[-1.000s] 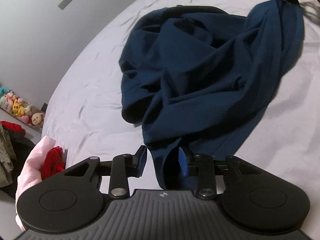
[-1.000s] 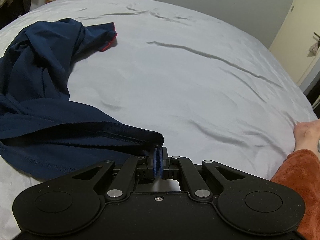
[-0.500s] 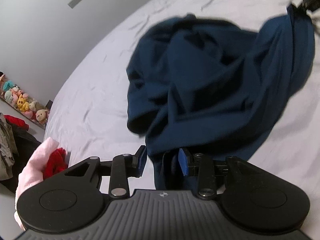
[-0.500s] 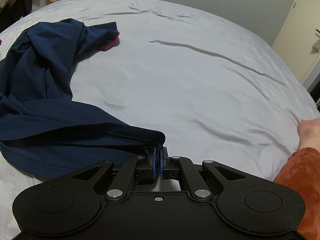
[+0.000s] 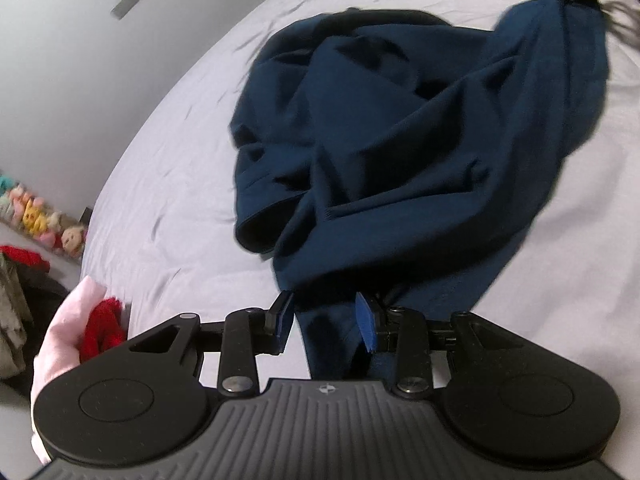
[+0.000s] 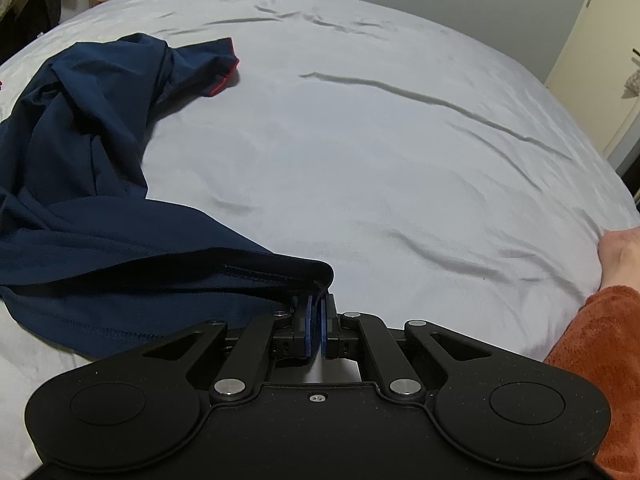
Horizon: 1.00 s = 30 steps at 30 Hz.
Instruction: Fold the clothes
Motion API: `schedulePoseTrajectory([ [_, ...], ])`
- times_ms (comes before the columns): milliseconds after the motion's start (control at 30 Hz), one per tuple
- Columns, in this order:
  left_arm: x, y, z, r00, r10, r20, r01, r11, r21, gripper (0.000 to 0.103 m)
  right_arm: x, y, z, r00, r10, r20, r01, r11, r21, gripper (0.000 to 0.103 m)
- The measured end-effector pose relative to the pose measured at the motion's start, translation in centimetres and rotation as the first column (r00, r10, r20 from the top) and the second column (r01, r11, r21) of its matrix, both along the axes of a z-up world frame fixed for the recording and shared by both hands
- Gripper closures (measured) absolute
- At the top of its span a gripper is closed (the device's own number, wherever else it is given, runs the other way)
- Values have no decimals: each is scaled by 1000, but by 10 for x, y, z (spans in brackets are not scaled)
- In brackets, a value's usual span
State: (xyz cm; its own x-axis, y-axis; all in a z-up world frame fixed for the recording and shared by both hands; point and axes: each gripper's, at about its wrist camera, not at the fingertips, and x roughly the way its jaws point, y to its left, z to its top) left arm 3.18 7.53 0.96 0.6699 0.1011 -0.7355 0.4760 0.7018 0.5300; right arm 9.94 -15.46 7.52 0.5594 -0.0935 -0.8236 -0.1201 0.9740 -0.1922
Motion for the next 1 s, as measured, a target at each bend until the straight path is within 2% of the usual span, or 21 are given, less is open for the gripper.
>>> schedulePoseTrajectory([
  [33,3,1,2,1000,14,2,-14,1000,-14,87,0,1,0,1000,2,0,-2,1000,0,101],
  [133,8,2,6,999,35,12,-35,998,-44,94,-1,2,1,1000,11,2,-11,1000,-5,101],
  [233,13,0,12,999,43,30,-40,996,-80,96,-2,2,-1,1000,14,-7,-14,1000,-2,101],
  [433,16,2,15,993,97,63,-93,994,-61,102,0,1,0,1000,10,-8,-10,1000,-8,101],
  [567,19,23,20,972,214,96,-213,977,-21,103,-2,-7,7,998,-41,38,42,999,-28,101],
  [700,24,48,25,933,341,117,-344,939,13,103,-1,-17,13,992,-99,73,103,993,-52,101],
  [933,17,75,30,920,376,111,-379,925,12,103,3,-22,13,992,-110,64,115,990,-80,101],
  [1000,14,77,34,936,339,91,-335,941,-52,103,3,-20,13,993,-101,57,105,991,-80,101],
])
